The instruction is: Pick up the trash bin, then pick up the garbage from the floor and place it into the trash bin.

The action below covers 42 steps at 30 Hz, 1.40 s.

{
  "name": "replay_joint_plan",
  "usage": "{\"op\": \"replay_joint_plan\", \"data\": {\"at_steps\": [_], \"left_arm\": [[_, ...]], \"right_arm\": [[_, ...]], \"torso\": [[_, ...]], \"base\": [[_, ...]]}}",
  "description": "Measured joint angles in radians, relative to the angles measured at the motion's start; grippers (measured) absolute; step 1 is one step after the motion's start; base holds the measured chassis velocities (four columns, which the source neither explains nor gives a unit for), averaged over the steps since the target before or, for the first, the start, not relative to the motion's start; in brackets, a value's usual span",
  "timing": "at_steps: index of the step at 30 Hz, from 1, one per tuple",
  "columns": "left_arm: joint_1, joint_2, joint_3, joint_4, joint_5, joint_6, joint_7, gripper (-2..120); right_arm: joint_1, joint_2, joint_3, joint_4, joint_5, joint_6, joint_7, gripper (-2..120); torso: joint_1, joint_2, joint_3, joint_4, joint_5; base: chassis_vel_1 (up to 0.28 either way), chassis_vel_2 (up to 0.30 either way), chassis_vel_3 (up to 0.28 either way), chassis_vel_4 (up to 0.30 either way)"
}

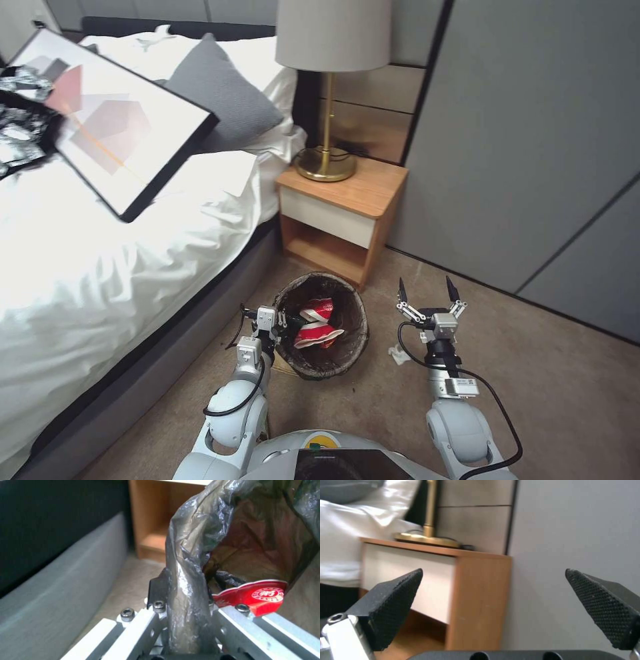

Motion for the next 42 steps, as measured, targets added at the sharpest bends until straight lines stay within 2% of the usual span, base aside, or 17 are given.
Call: {"op": "replay_joint_plan", "data": {"at_steps": [5, 16, 23, 27, 32, 33, 36, 37, 39, 42], "left_arm": [[0.0, 0.0, 0.0, 0.0, 0.0, 0.0, 0.0, 0], [0.0, 0.0, 0.0, 0.0, 0.0, 0.0, 0.0, 0], [0.0, 0.0, 0.001, 0.0, 0.0, 0.0, 0.0, 0], [0.0, 0.0, 0.001, 0.0, 0.0, 0.0, 0.0, 0], [0.0, 0.0, 0.001, 0.0, 0.0, 0.0, 0.0, 0], [0.0, 0.0, 0.001, 0.0, 0.0, 0.0, 0.0, 0], [0.0, 0.0, 0.001, 0.0, 0.0, 0.0, 0.0, 0], [0.0, 0.0, 0.001, 0.0, 0.0, 0.0, 0.0, 0], [0.0, 0.0, 0.001, 0.0, 0.0, 0.0, 0.0, 0], [0.0, 0.0, 0.001, 0.0, 0.0, 0.0, 0.0, 0]], "right_arm": [[0.003, 0.0, -0.001, -0.004, -0.001, 0.0, -0.001, 100], [0.006, 0.0, 0.003, -0.011, -0.001, 0.001, -0.005, 100], [0.009, 0.0, 0.019, -0.019, 0.002, -0.001, -0.005, 100], [0.01, -0.002, 0.029, -0.022, 0.002, -0.009, -0.005, 100], [-0.021, -0.017, 0.108, -0.048, -0.009, -0.133, -0.013, 100], [-0.021, -0.017, 0.108, -0.048, -0.009, -0.133, -0.013, 100], [-0.047, -0.033, 0.134, -0.068, 0.012, -0.24, 0.002, 100], [-0.047, -0.033, 0.134, -0.068, 0.012, -0.24, 0.002, 100], [-0.064, -0.046, 0.142, -0.111, 0.05, -0.338, 0.026, 100], [-0.064, -0.052, 0.148, -0.158, 0.06, -0.369, 0.035, 100]], "torso": [[0.0, 0.0, 0.0, -0.0004, 0.0001], [0.0, 0.0, 0.0, 0.0002, 0.0001], [0.0, 0.0, 0.0, -0.0006, 0.0001], [0.0, 0.0, 0.0, -0.0003, 0.0001], [0.0, 0.0, 0.0, -0.0002, 0.0001], [0.0, 0.0, 0.0, -0.0002, 0.0001], [0.0, 0.0, 0.0, -0.0002, 0.0002], [0.0, 0.0, 0.0, -0.0002, 0.0002], [0.0, 0.0, 0.0, -0.0004, 0.0001], [0.0, 0.0, 0.0, -0.0002, 0.0002]], "base": [[0.113, 0.123, 0.104, 0.119], [0.119, 0.119, 0.127, 0.119], [0.03, 0.035, 0.021, 0.022], [0.0, 0.0, 0.0, 0.0], [0.0, 0.0, 0.0, 0.0], [0.0, 0.0, 0.0, 0.0], [0.0, 0.0, 0.0, 0.0], [0.0, 0.0, 0.0, 0.0], [0.0, 0.0, 0.0, 0.0], [0.0, 0.0, 0.0, 0.0]]}}
